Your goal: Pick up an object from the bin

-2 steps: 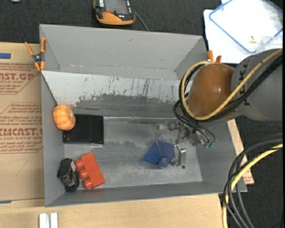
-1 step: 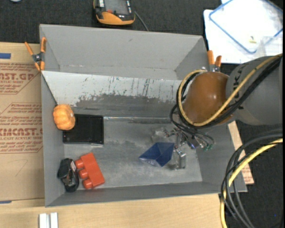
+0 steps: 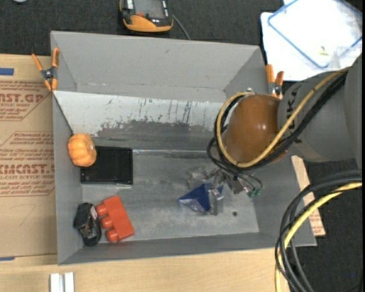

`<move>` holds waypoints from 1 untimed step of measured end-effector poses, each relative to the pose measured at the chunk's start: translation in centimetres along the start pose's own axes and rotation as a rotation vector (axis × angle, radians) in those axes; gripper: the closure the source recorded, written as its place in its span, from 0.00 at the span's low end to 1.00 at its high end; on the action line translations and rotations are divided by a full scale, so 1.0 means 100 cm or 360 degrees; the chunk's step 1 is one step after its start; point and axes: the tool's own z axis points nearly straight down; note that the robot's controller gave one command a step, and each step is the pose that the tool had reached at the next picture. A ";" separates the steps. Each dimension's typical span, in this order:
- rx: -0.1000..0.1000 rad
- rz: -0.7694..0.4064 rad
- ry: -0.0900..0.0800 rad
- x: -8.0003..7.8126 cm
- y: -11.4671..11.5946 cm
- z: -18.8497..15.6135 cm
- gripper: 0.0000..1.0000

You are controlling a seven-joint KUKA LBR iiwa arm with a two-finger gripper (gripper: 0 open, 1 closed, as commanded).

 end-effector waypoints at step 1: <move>0.0000 0.0000 -0.0001 0.000 0.000 0.000 1.00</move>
Offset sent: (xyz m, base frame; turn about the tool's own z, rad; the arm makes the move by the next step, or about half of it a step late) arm 0.0042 0.0319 0.2317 -0.0675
